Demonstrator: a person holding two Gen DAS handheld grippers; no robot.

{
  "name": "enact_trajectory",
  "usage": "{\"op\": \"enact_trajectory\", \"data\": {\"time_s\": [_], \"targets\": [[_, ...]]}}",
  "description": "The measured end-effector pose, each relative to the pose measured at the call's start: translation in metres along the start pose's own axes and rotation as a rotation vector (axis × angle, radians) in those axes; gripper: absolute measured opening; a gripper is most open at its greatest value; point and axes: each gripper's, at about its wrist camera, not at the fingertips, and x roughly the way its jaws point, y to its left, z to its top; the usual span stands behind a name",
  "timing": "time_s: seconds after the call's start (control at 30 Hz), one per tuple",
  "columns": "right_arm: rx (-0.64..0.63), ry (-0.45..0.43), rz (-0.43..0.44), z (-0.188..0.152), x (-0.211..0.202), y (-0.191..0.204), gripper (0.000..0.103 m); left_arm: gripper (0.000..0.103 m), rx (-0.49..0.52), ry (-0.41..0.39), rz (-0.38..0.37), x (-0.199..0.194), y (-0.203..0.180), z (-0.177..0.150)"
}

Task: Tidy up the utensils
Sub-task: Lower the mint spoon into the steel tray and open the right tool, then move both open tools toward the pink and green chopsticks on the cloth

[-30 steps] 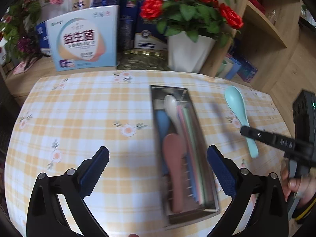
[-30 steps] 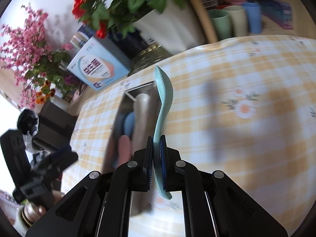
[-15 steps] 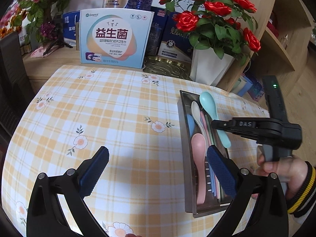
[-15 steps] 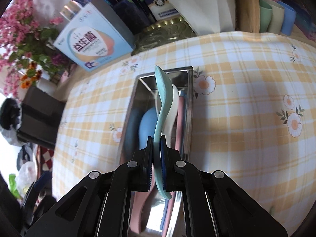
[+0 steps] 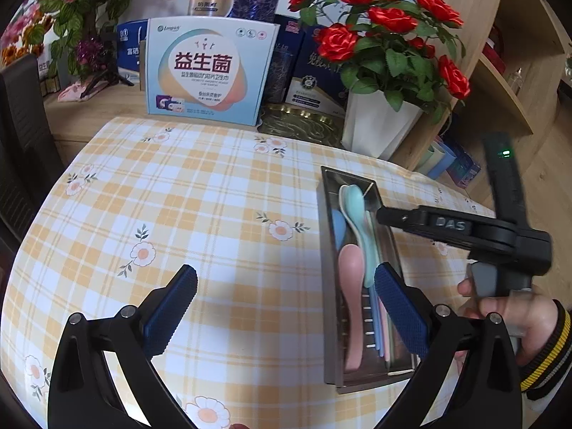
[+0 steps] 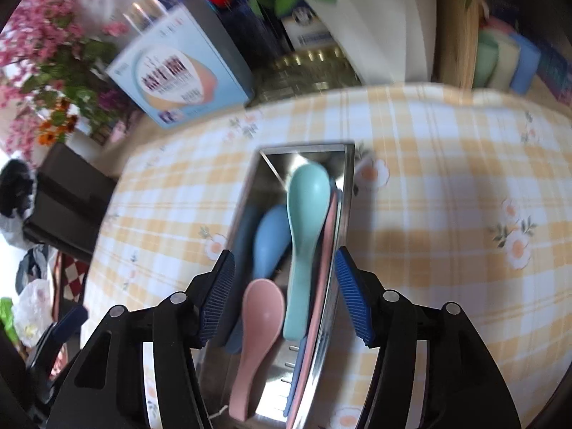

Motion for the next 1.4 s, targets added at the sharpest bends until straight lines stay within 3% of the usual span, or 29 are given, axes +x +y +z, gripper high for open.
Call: {"op": "enact_trajectory", "data": {"time_s": [0.17, 0.3, 0.37, 0.57, 0.73, 1.0, 1.23, 1.4], "targets": [[-0.042, -0.067, -0.010, -0.008, -0.036, -0.006, 0.060, 0.097, 0.016, -0.003, -0.003, -0.007, -0.018, 0.000], [-0.018, -0.128, -0.010, -0.025, -0.069, -0.030, 0.082, 0.097, 0.049, 0.019, -0.011, -0.010, -0.041, -0.005], [-0.022, -0.147, -0.036, -0.033, -0.081, -0.041, 0.087, 0.097, 0.063, 0.025, -0.013, -0.011, -0.053, -0.008], [-0.036, -0.198, -0.099, -0.062, -0.114, -0.074, 0.087, 0.097, 0.126, 0.054, -0.033, -0.012, -0.095, -0.023], [0.010, -0.249, -0.102, -0.090, -0.140, -0.111, 0.087, 0.097, 0.146, 0.100, -0.042, -0.008, -0.132, -0.046], [0.122, -0.220, -0.098, -0.135, -0.144, -0.171, 0.087, 0.097, 0.280, 0.178, -0.047, 0.006, -0.195, -0.090], [0.091, -0.198, -0.201, -0.166, -0.144, -0.192, 0.087, 0.095, 0.246, 0.252, -0.051, 0.030, -0.215, -0.116], [0.095, -0.251, -0.242, -0.186, -0.152, -0.207, 0.088, 0.081, 0.230, 0.312, -0.034, 0.046, -0.217, -0.130]]}}
